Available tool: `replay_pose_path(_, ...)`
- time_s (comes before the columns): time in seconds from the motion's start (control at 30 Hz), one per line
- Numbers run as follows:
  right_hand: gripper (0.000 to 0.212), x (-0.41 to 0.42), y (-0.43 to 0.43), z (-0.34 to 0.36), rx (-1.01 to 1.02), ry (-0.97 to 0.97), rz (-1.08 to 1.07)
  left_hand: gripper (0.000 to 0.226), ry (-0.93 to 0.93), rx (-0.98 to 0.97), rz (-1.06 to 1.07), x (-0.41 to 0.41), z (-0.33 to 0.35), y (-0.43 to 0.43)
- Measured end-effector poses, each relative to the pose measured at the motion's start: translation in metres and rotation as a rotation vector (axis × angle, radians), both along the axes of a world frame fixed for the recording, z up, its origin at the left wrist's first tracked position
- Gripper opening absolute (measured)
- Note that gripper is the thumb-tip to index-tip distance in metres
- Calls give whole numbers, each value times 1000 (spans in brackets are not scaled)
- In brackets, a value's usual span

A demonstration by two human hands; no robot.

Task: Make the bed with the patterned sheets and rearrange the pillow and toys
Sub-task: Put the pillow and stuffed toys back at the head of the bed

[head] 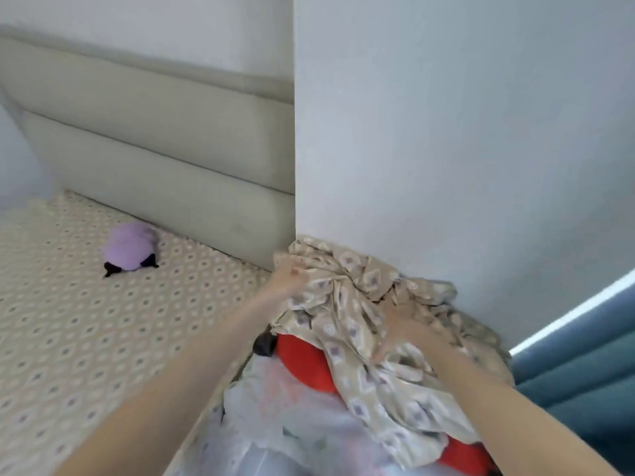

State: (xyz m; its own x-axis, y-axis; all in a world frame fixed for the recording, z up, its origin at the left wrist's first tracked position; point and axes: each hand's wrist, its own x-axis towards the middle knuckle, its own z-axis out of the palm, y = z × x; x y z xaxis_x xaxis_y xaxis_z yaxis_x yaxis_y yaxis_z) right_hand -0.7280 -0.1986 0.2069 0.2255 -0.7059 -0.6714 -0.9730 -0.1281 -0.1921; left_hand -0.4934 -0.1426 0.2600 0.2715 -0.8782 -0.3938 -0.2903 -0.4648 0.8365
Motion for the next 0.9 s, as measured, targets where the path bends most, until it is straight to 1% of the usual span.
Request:
replay_pose_path(0.03, 141, -4, 6, -11, -59, 38, 6, 43, 2, 18, -6, -7, -2, -1)
replay_pose_path(0.07, 132, -5, 10, -20, -151, 101, 18, 44, -9, 32, -11, -14, -4, -3)
replay_pose_path(0.13, 104, -2, 10, -28, -308, 195, 35, 45, -55, 43, -15, -21, -7, -5)
replay_pose_path(0.17, 88, -2, 5, -30, -356, 184, 43, 45, -78, 48, -11, -24, -9, -6)
replay_pose_path(0.23, 59, -6, -9, -28, -373, 90, 59, 47, -110, 52, -4, -27, -13, -7)
replay_pose_path(0.27, 50, -8, -16, -25, -359, 34, 60, 48, -142, 43, -5, -28, -15, -7)
replay_pose_path(0.3, 46, -11, -21, -21, -342, -10, 62, 50, -193, 26, -12, -28, -16, -7)
replay_pose_path(0.37, 46, -15, -29, -11, -334, -72, 73, 55, -323, -37, -52, -27, -17, -6)
replay_pose_path(0.43, 46, -15, -35, 6, -354, -142, 105, 69, -458, -99, -140, -24, -15, -3)
replay_pose_path(0.53, 42, -7, -43, 51, -394, -232, 165, 116, -615, -54, -308, -16, -8, 1)
replay_pose_path(0.6, 44, 7, -45, 93, -459, -299, 192, 137, -701, -44, -345, -11, -1, 2)
replay_pose_path(0.67, 43, 26, -44, 138, -535, -391, 185, 140, -678, -139, -271, -7, 11, 6)
replay_pose_path(0.77, 42, 60, -35, 192, -570, -579, 205, 130, -558, -329, -36, 3, 40, 13)
replay_pose_path(0.83, 32, 86, -18, 222, -594, -689, 258, 132, -499, -447, 87, 16, 62, 27)
replay_pose_path(0.9, 34, 114, 3, 244, -636, -789, 334, 129, -426, -510, 207, 35, 80, 46)
